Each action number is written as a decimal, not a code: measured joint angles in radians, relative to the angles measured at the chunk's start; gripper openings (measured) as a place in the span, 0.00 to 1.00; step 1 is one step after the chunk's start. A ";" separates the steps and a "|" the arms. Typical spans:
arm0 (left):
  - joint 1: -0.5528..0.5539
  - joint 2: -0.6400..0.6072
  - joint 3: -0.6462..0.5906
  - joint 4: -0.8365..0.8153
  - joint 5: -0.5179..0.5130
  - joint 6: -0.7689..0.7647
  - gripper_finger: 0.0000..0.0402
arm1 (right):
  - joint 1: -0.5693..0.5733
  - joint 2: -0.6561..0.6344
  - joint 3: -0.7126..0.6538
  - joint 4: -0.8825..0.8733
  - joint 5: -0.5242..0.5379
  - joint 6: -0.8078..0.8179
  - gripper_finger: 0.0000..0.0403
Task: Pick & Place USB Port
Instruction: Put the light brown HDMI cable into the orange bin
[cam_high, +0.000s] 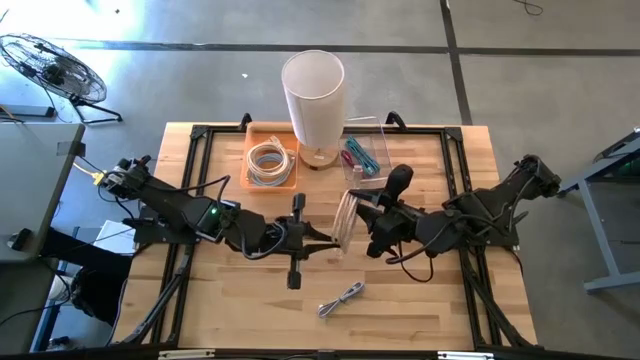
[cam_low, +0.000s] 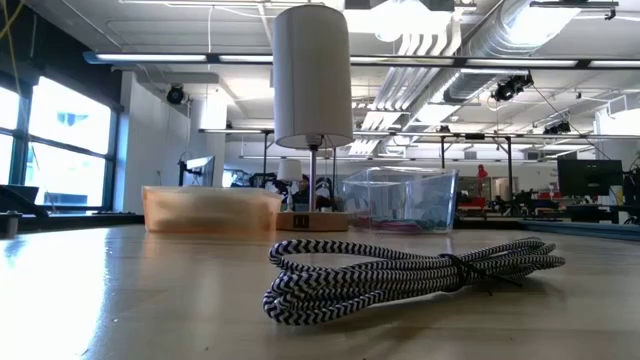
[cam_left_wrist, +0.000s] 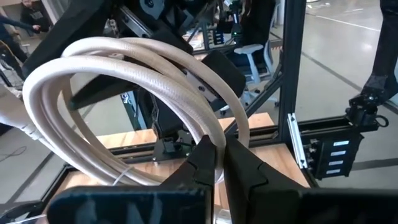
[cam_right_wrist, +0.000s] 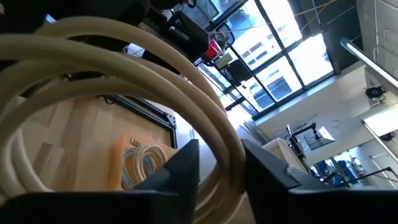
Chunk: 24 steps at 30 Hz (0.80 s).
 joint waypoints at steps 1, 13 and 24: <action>0.000 0.000 0.000 -0.002 0.000 0.000 0.02 | 0.000 0.000 0.000 -0.002 -0.001 0.009 0.29; 0.001 -0.030 0.000 -0.049 -0.085 0.020 0.02 | 0.015 -0.005 -0.001 -0.006 0.175 -0.033 0.37; 0.000 -0.137 0.001 -0.451 -0.309 -0.049 0.02 | 0.126 -0.099 -0.001 -0.095 0.408 0.010 0.40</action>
